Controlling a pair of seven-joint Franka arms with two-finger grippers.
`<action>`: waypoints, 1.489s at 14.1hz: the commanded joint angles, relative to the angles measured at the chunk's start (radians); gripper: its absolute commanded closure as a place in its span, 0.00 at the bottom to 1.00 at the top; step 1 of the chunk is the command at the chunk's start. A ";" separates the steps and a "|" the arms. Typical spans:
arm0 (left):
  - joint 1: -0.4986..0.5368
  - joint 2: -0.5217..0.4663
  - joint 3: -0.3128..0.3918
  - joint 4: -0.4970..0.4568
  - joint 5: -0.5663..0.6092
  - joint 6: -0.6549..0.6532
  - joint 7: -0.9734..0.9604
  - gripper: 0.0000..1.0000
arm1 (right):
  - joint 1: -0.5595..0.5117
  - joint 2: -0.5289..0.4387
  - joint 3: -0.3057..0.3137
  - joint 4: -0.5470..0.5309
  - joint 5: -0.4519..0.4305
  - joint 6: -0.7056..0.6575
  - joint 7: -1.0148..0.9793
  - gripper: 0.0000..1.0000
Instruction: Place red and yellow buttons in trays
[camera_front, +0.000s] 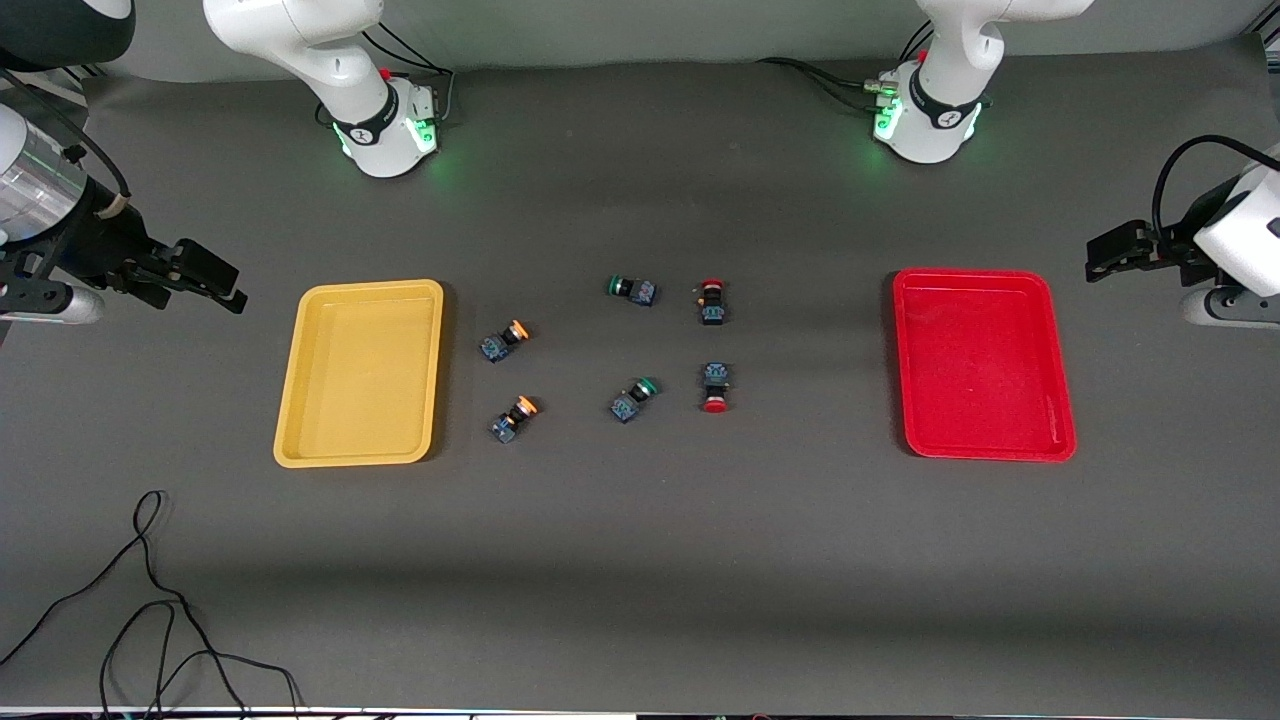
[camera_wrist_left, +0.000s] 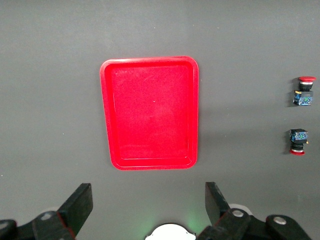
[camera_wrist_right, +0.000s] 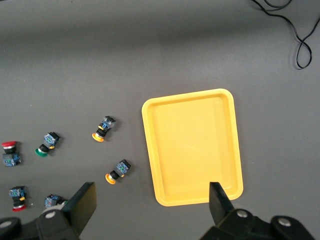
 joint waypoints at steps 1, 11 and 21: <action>-0.007 -0.024 0.004 -0.030 -0.006 0.024 -0.023 0.00 | -0.012 -0.014 0.011 -0.020 -0.022 -0.014 -0.034 0.00; -0.003 -0.030 -0.036 -0.067 -0.006 0.021 -0.027 0.00 | 0.073 0.185 0.100 -0.236 0.110 0.244 0.495 0.00; -0.206 -0.110 -0.321 -0.372 -0.121 0.289 -0.585 0.00 | 0.243 0.377 0.110 -0.563 0.120 0.761 0.837 0.00</action>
